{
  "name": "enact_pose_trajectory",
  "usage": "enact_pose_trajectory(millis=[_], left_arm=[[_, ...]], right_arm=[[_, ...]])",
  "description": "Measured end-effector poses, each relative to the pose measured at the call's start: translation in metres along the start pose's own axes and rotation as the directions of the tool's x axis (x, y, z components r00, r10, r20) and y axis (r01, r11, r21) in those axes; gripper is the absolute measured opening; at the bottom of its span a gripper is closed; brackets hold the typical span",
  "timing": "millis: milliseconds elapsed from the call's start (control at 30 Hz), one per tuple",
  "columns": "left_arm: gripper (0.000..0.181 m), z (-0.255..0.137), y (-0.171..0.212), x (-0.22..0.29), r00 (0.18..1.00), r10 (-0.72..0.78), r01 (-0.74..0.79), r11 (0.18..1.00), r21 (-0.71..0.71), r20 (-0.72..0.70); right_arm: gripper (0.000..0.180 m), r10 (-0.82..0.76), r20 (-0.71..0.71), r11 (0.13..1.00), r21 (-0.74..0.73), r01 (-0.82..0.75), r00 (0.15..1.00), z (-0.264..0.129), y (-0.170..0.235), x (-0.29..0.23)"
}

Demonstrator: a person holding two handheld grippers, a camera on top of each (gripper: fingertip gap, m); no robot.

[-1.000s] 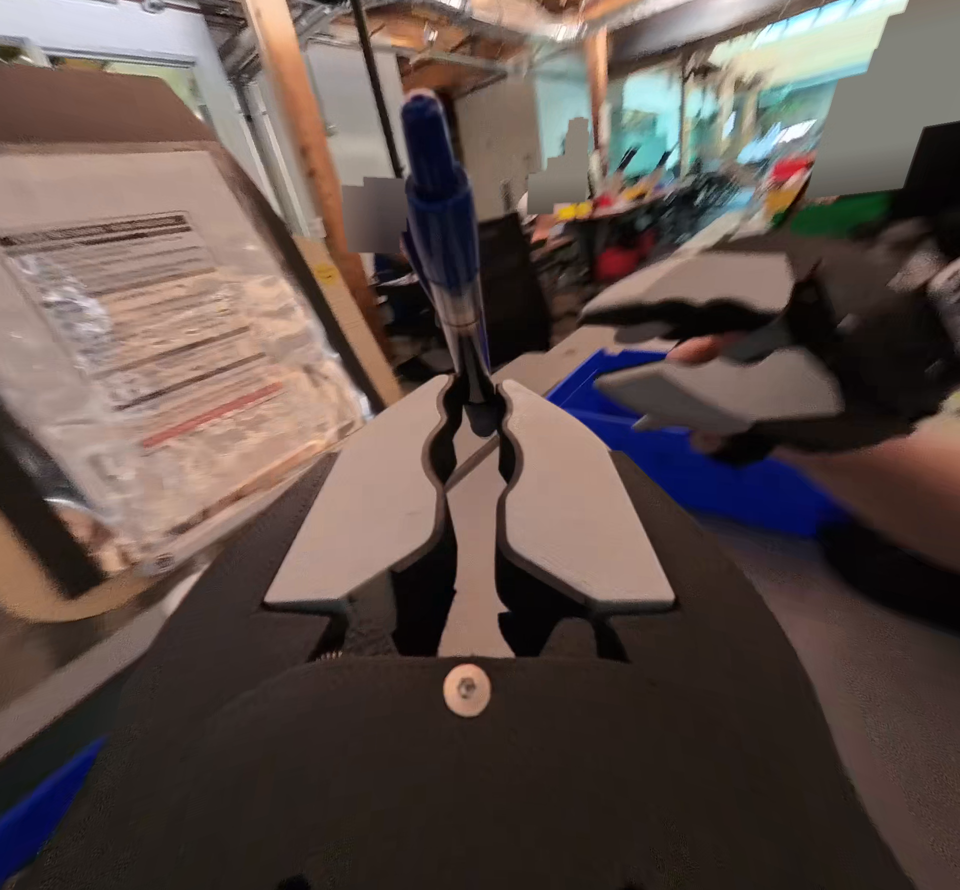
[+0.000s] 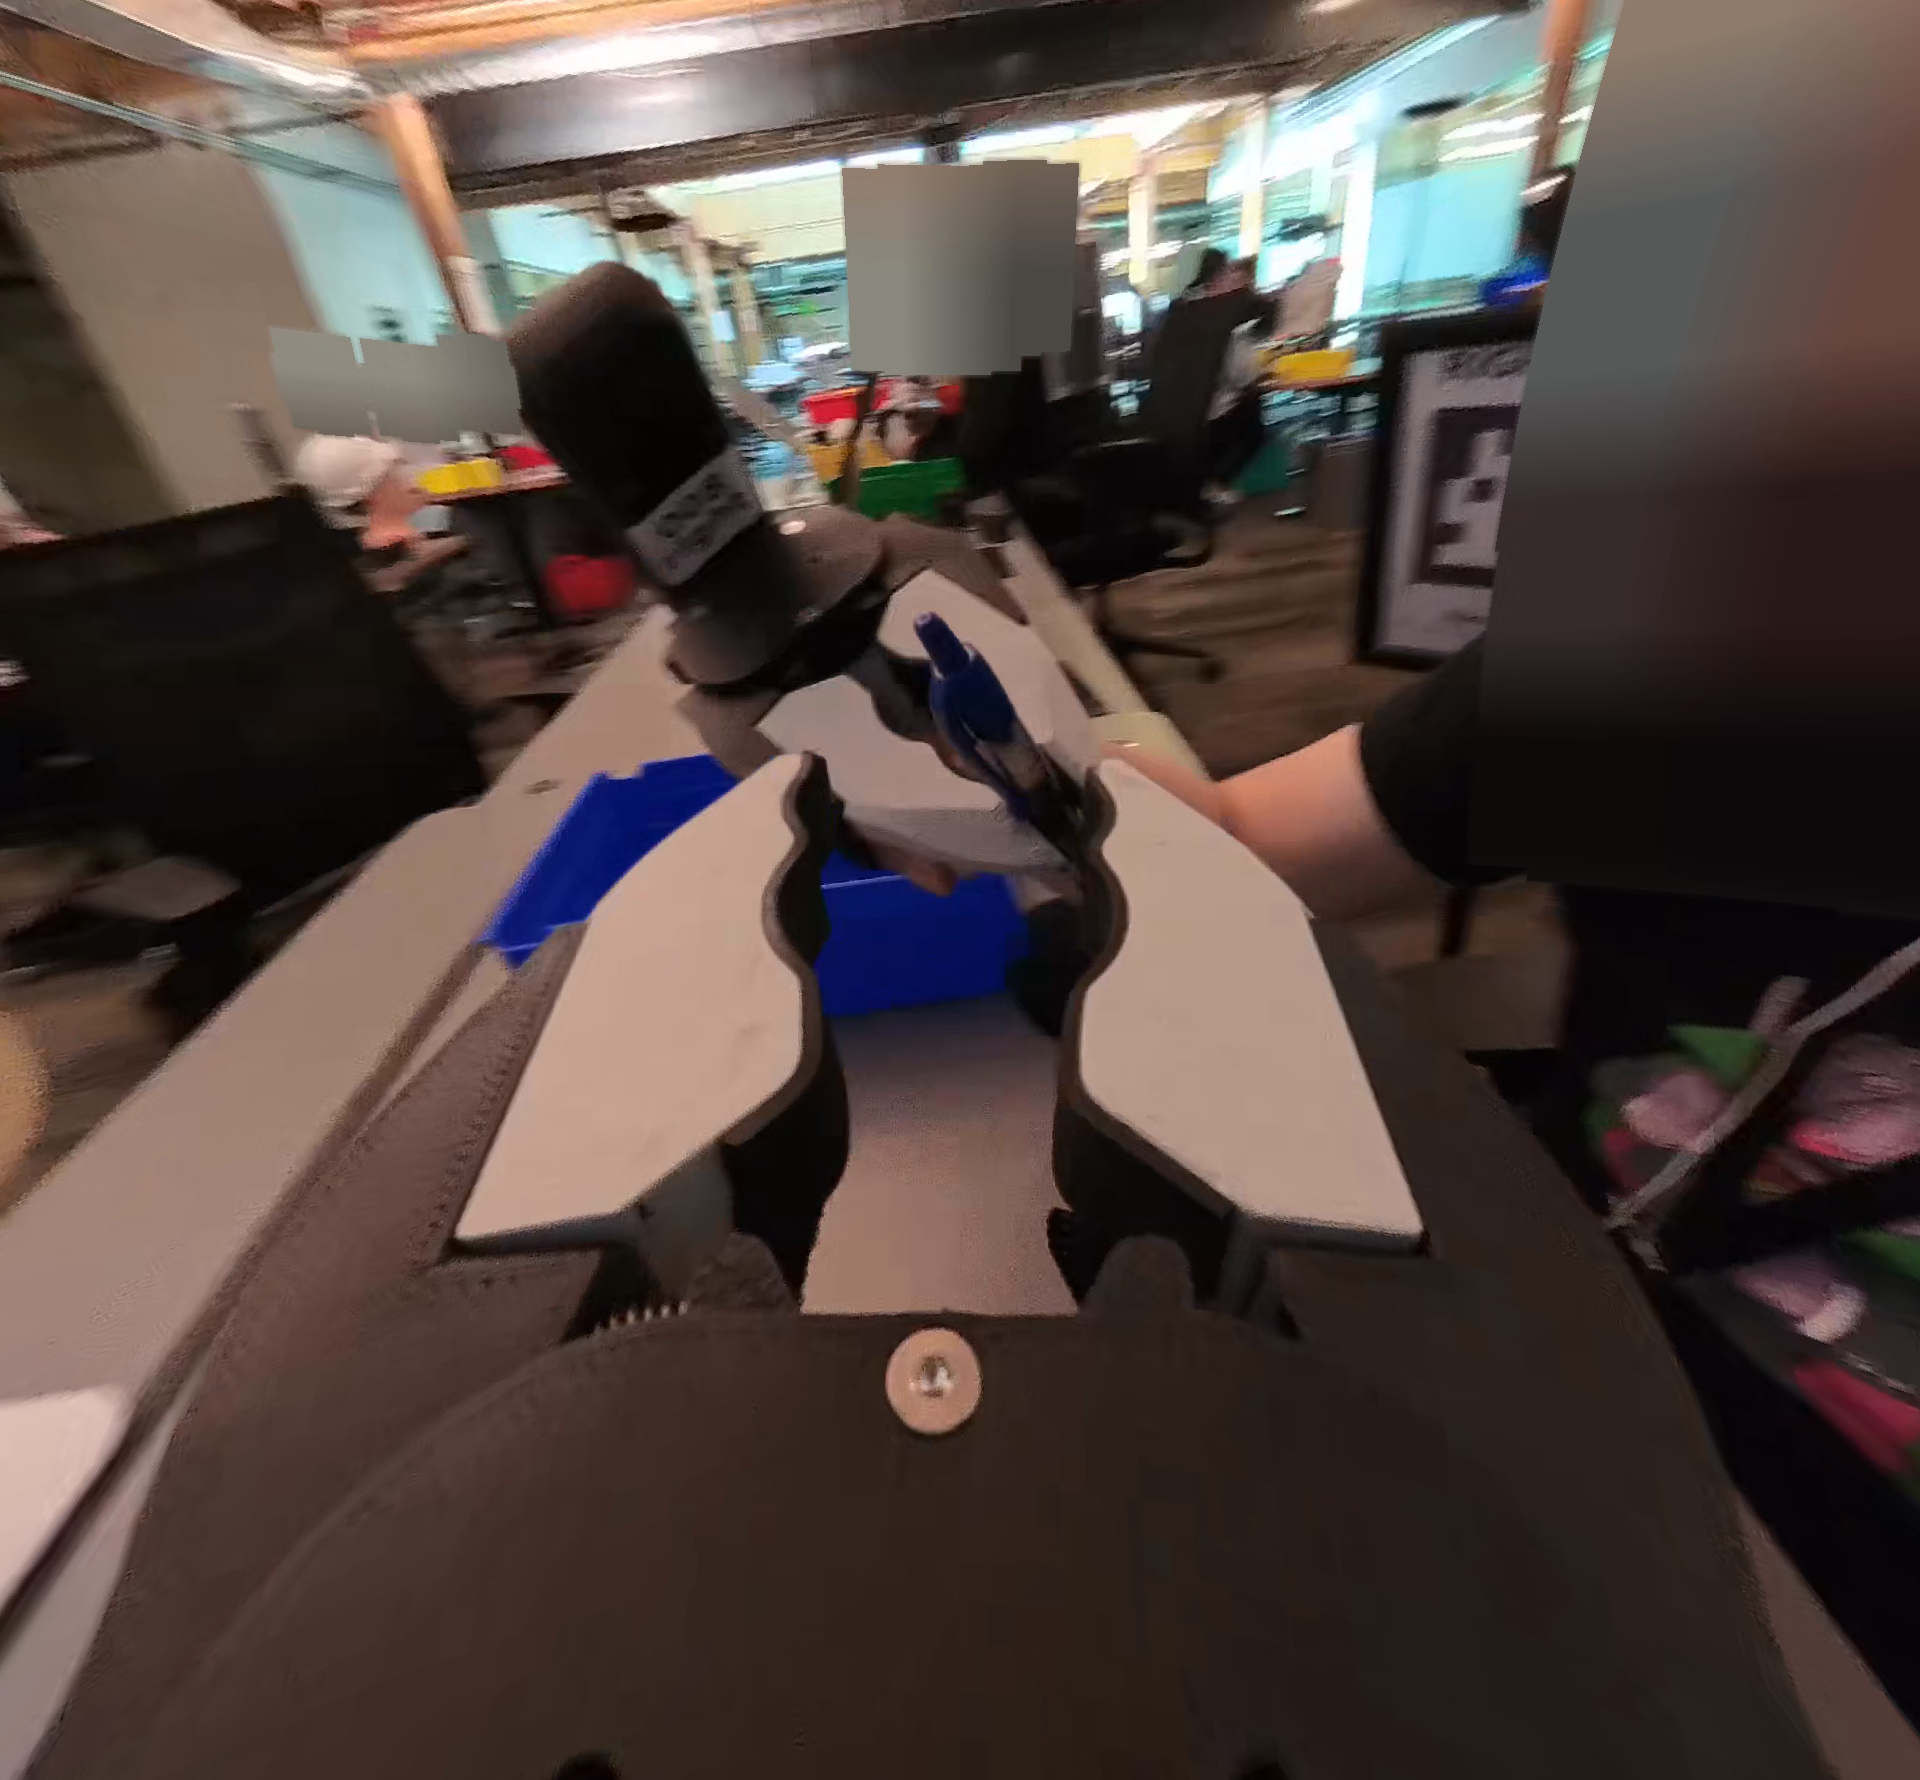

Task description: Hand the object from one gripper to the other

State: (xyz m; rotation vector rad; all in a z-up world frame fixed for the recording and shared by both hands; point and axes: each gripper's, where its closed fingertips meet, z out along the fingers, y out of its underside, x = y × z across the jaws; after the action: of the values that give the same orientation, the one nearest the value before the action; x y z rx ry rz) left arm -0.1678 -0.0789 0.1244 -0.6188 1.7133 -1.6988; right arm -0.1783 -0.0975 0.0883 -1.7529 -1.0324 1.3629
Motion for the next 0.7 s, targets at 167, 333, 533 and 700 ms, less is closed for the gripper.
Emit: enact_pose_trajectory(millis=[167, 333, 533, 700], left_arm=[[0.034, 0.013, 0.010, 0.024, 0.980, -0.078, 0.078, 0.997, -0.006, -0.181], [0.013, 0.019, 0.019, 0.018, 0.982, -0.101, 0.096, 0.995, -0.041, -0.161], [0.011, -0.011, -0.017, -0.027, 0.989, -0.110, 0.095, 0.985, 0.144, 0.096], [0.010, -0.066, -0.046, -0.077, 0.895, -0.382, 0.249, 0.855, 0.455, 0.228]], right_arm=[[0.011, 0.039, 0.072, 0.997, -0.076, -0.033, 0.997, 0.016, 0.014, 0.002], [0.011, 0.036, 0.061, 0.997, -0.077, -0.031, 0.998, 0.016, 0.017, 0.009], [0.038, -0.229, -0.305, 0.954, 0.118, 0.275, 0.925, -0.020, -0.024, 0.037], [0.055, -0.446, -0.788, 0.661, 0.030, 0.750, 0.425, -0.080, -0.073, 0.038]])
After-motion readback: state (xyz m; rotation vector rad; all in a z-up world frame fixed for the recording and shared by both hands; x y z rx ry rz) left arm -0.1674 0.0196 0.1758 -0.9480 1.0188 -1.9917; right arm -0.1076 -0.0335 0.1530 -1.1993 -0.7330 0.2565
